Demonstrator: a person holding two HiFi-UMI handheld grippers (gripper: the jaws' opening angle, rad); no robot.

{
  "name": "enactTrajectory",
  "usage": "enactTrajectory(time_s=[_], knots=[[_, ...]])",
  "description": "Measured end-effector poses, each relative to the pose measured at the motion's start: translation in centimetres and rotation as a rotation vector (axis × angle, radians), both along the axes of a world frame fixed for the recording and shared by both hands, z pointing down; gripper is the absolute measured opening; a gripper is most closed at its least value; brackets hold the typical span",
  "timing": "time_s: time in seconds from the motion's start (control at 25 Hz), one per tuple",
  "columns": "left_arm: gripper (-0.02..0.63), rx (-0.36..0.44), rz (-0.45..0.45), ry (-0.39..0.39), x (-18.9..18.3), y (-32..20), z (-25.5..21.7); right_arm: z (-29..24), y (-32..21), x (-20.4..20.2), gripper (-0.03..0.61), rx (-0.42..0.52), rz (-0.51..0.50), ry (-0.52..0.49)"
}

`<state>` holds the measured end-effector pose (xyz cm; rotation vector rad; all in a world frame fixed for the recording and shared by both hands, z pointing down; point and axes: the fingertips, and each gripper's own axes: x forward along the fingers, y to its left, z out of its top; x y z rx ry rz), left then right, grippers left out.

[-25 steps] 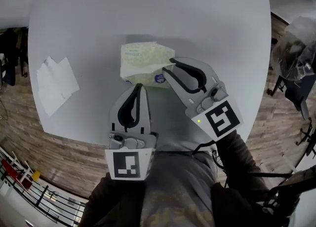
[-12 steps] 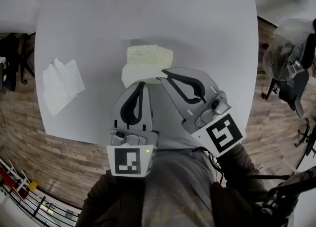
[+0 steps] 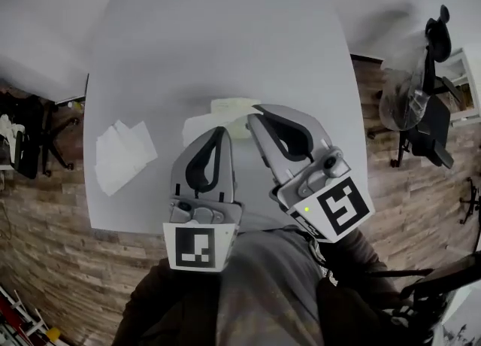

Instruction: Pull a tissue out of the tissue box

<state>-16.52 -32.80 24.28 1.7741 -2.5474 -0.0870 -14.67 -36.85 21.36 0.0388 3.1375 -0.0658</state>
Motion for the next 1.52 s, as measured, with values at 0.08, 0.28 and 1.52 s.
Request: enactTrajectory(time_s=[0.08, 0.28, 1.52], knots=[[-0.003, 0.023, 0.013, -0.048, 0.5, 1.0, -2.1, -1.7, 1.1, 0.6, 0.003, -0.01, 0.023, -0.021], [-0.003, 0.054, 0.049, -0.115, 1.0, 2.8, -4.2, -3.6, 3.1, 1.2, 0.003, 0.021, 0.079, -0.063], [-0.003, 0.135, 0.045, -0.108, 1.1, 4.7, -5.9, -3.6, 6.0, 2.5, 0.002, 0.071, 0.124, -0.066]])
